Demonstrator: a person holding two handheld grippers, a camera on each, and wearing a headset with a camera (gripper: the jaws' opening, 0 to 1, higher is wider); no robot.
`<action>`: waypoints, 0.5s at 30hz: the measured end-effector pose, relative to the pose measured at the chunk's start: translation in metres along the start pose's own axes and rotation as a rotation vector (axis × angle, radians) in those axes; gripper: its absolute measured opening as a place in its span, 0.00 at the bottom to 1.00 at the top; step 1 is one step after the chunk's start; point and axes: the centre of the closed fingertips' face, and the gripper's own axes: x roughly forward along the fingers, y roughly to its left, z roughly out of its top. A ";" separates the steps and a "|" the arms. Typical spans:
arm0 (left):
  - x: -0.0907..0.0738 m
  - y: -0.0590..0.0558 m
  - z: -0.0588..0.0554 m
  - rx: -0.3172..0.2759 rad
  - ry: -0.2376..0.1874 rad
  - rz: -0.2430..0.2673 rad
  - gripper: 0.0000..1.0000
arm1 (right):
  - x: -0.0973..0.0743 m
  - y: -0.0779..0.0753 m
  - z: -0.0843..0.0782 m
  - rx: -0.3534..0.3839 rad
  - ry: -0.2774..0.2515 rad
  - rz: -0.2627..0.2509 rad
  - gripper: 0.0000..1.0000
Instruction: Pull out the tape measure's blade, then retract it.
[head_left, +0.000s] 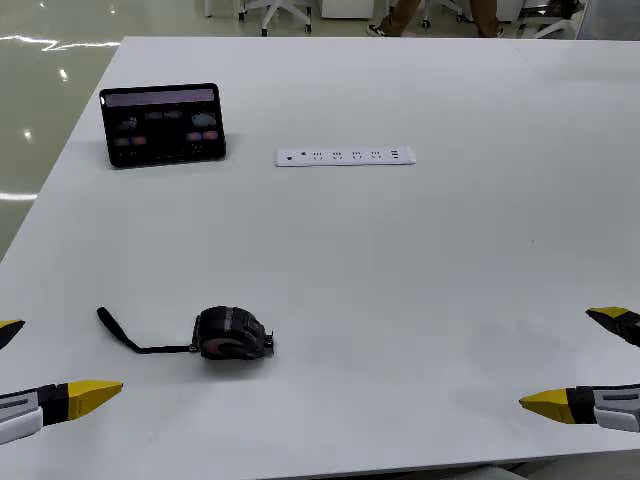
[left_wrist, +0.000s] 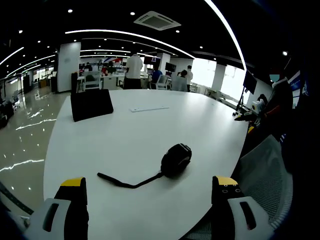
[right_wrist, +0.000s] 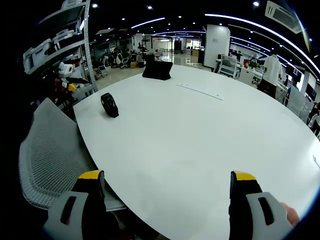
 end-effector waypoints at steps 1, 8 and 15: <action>0.000 0.000 0.000 0.001 -0.001 0.000 1.00 | 0.000 0.000 0.000 0.003 -0.001 0.001 1.00; 0.000 -0.001 0.000 0.002 -0.003 -0.002 1.00 | 0.000 0.001 -0.001 0.006 0.002 0.002 1.00; 0.001 -0.001 0.000 0.005 -0.004 -0.005 1.00 | 0.001 0.000 -0.001 -0.009 0.000 -0.005 1.00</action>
